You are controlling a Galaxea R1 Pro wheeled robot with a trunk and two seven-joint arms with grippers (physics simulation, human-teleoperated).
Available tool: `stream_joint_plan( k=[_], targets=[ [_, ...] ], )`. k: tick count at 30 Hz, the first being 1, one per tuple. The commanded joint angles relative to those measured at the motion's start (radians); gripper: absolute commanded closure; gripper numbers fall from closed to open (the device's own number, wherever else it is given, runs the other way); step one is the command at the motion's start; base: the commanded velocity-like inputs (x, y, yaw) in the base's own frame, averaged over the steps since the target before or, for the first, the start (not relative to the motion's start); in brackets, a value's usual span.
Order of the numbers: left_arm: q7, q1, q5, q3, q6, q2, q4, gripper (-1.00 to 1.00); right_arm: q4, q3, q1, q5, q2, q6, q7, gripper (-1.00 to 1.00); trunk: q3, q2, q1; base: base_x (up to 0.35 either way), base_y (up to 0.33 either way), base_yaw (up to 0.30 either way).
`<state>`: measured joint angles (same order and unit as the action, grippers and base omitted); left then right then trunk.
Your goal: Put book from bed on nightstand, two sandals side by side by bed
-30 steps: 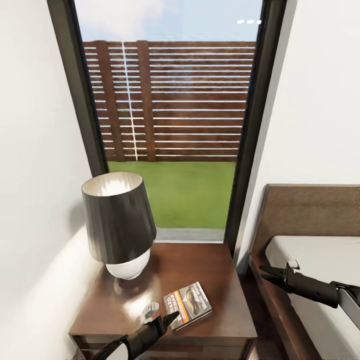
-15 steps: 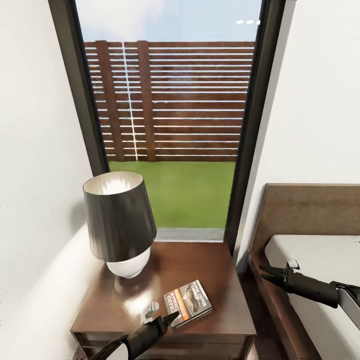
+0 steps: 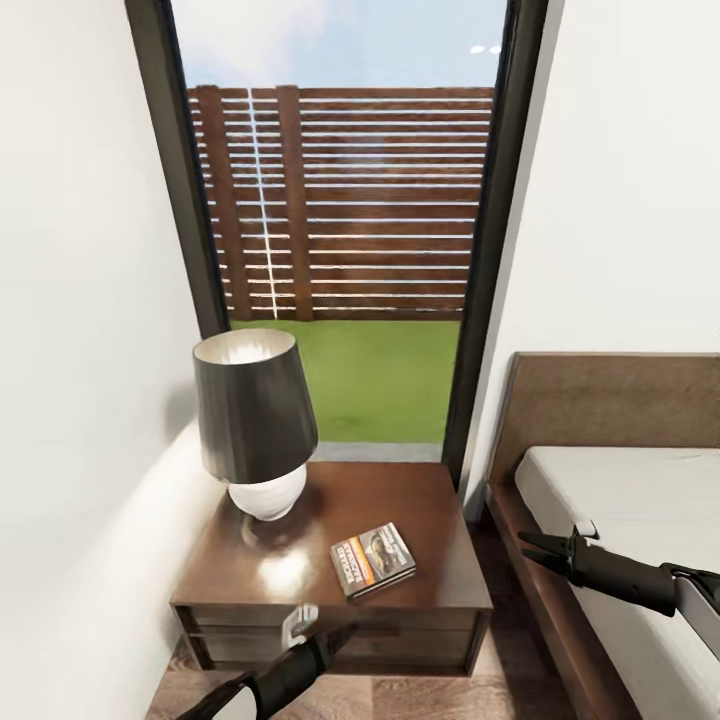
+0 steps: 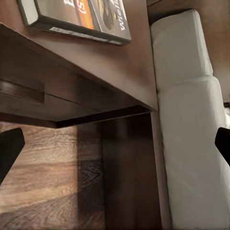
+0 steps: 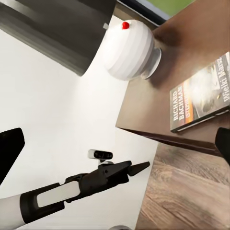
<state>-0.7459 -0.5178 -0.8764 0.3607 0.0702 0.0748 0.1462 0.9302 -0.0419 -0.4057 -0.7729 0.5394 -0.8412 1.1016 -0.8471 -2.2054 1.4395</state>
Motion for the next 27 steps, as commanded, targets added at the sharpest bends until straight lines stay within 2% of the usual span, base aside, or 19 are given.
stream_joint_plan(
  k=[1, 6, 9, 10, 12, 18, 19, 22, 27],
  targets=[
    [-0.003, -0.001, -0.010, 0.004, 0.007, -0.001, -0.001, -1.00, -0.001, -0.003, -0.001, -0.005, 0.001, -0.005, -0.002, -1.00, -0.001, 0.000, -0.001, -0.131, 0.000, 0.000],
    [-0.002, -0.001, -0.010, 0.003, 0.007, -0.001, -0.001, -1.00, -0.001, -0.003, -0.001, -0.001, 0.000, 0.009, -0.008, -1.00, -0.001, 0.000, -0.001, -0.035, 0.000, 0.000],
    [0.000, -0.001, -0.010, 0.003, 0.007, -0.001, -0.001, -1.00, -0.007, -0.003, -0.001, 0.001, -0.002, 0.065, -0.012, -1.00, -0.001, 0.000, -0.001, -0.006, 0.000, 0.000],
    [0.000, -0.001, -0.010, 0.002, 0.006, -0.004, 0.000, -1.00, -0.054, -0.003, -0.001, 0.002, -0.002, 0.147, -0.025, -1.00, -0.001, 0.000, -0.001, -0.001, 0.000, 0.000],
    [-0.002, -0.001, -0.010, 0.002, 0.006, -0.014, 0.002, -1.00, -0.095, -0.004, -0.001, 0.002, -0.002, 0.194, -0.033, -1.00, -0.001, 0.000, -0.001, 0.000, 0.000, 0.000],
    [-0.004, -0.001, -0.010, 0.001, 0.005, -0.027, 0.004, -1.00, -0.133, -0.005, -0.001, 0.002, -0.004, 0.237, -0.038, -1.00, -0.001, 0.000, -0.001, 0.000, 0.000, 0.000],
    [-0.001, -0.001, -0.010, 0.001, 0.005, -0.029, 0.004, -1.00, -0.171, -0.008, -0.001, 0.003, -0.004, 0.274, -0.038, -1.00, -0.001, 0.000, -0.001, 0.000, 0.000, 0.000],
    [-0.001, -0.001, -0.010, 0.001, 0.005, -0.029, 0.004, -1.00, -0.226, -0.007, -0.001, 0.002, -0.004, 0.316, -0.037, -1.00, -0.001, 0.000, -0.001, 0.000, 0.000, 0.000],
    [0.001, -0.001, -0.009, 0.000, 0.005, -0.029, 0.005, -1.00, -0.271, -0.013, -0.001, 0.002, -0.003, 0.356, -0.036, -1.00, 0.015, 0.035, -0.020, 0.000, 0.000, 0.000]
  ],
)
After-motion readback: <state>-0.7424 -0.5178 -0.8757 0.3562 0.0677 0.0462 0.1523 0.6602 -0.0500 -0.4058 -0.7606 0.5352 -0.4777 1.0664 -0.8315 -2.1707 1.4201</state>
